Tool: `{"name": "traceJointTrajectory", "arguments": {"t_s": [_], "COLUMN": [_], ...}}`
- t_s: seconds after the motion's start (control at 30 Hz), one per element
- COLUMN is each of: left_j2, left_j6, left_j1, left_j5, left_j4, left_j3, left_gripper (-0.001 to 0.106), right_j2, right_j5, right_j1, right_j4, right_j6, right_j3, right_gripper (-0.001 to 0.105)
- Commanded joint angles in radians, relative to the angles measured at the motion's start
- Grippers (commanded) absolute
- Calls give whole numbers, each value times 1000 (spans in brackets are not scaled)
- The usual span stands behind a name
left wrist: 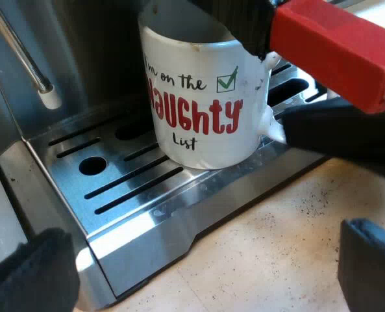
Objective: Place mug into machine
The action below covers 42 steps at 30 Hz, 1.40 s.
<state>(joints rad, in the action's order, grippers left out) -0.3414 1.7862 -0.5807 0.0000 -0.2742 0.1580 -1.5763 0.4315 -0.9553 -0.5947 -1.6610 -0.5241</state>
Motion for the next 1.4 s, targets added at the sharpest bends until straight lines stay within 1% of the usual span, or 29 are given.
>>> {"name": "traceJointTrajectory", "arguments": {"t_s": [0.03,0.13,0.2,0.27,0.4,0.6,0.7,0.87,0.93,1.07,1.2,1.23,1.27,1.33,1.37,1.4], "left_j2": [0,0,0,0,0,0,0,0,0,0,0,0,6,15,26,40], "left_j6": [13,13,13,13,34,35,35,38,38,48,50,50,50,50,50,48], "left_j1": [-3,-3,-3,-3,-3,-3,-3,-3,-3,-3,-3,-3,-3,-3,-3,-3], "left_j5": [0,0,0,0,0,0,0,0,0,0,0,0,0,0,0,-8], "left_j4": [17,17,17,17,17,17,17,17,17,19,15,10,-13,-52,-90,-130], "left_j3": [0,0,0,0,0,0,0,0,0,0,6,12,31,56,79,104], "left_gripper": [82,82,82,82,82,82,82,82,82,82,82,82,82,82,82,82], "right_j2": [-28,-67,-90,-106,-139,-175,-181,-172,-145,-85,-4,-4,41,97,134,171], "right_j5": [-9,-9,-9,-9,-9,-31,-31,-24,-24,-7,102,102,139,154,158,158], "right_j1": [14,25,34,42,48,48,48,48,40,14,-17,-17,-29,-46,-56,-66], "right_j4": [-25,-25,-25,-23,-23,-23,-27,7,86,184,246,246,275,323,356,392], "right_j6": [4,4,4,4,4,1,-2,-4,-2,-2,-2,-2,-2,-2,-2,-2], "right_j3": [-33,-78,-108,-130,-175,-223,-233,-233,-233,-218,-169,-169,-146,-114,-99,-88], "right_gripper": [63,54,43,38,39,39,39,39,39,39,39,39,39,39,37,33]}}
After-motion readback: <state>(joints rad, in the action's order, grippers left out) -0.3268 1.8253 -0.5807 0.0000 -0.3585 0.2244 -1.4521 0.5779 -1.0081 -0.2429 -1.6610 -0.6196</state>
